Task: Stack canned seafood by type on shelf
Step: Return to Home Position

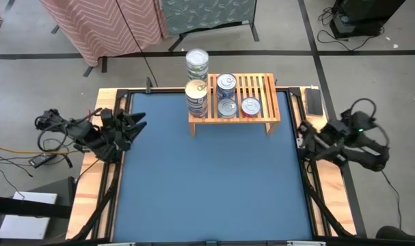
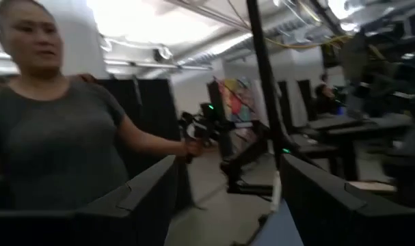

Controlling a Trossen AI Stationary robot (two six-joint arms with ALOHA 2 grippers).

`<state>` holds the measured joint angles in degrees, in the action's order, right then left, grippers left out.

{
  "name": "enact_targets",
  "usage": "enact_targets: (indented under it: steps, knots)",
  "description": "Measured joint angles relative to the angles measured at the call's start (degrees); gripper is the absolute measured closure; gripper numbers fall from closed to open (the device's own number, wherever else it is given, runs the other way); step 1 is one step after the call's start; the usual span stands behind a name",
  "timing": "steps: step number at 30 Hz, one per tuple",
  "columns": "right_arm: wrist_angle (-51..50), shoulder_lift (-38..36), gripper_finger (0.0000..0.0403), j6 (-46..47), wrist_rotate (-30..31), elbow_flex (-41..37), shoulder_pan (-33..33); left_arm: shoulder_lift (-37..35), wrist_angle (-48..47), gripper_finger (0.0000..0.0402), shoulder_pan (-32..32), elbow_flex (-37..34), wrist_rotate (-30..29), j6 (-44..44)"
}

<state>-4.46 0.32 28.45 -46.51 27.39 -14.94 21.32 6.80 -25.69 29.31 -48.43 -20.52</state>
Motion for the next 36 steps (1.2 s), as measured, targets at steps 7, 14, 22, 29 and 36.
enact_targets:
  steps: [7, 14, 22, 29, 36]
  knots:
    - [25.5, 0.0, 0.0146, 10.9, -0.6, -14.6, 2.3, -0.5, 0.6, 0.0106, 0.0, -4.2, -1.4, -2.8]
    - [48.9, 0.0, 0.0146, 18.6, 2.0, -25.9, 5.8, -0.4, 0.7, 0.0106, -0.9, -8.2, -4.5, -6.5]
    - [50.1, 0.0, 0.0147, 14.5, 3.9, -27.0, 9.4, -0.4, 4.0, 0.0106, -3.7, -13.5, -6.8, -11.5]
    - [41.1, 0.0, 0.0145, 7.5, 5.0, -27.0, 9.6, -0.3, 5.1, 0.0106, -4.7, -16.4, -12.5, -20.5]
    - [32.7, 0.0, 0.0147, 7.6, 4.9, -27.0, 9.6, -0.3, 5.2, 0.0106, -4.8, -17.6, -5.3, -23.8]
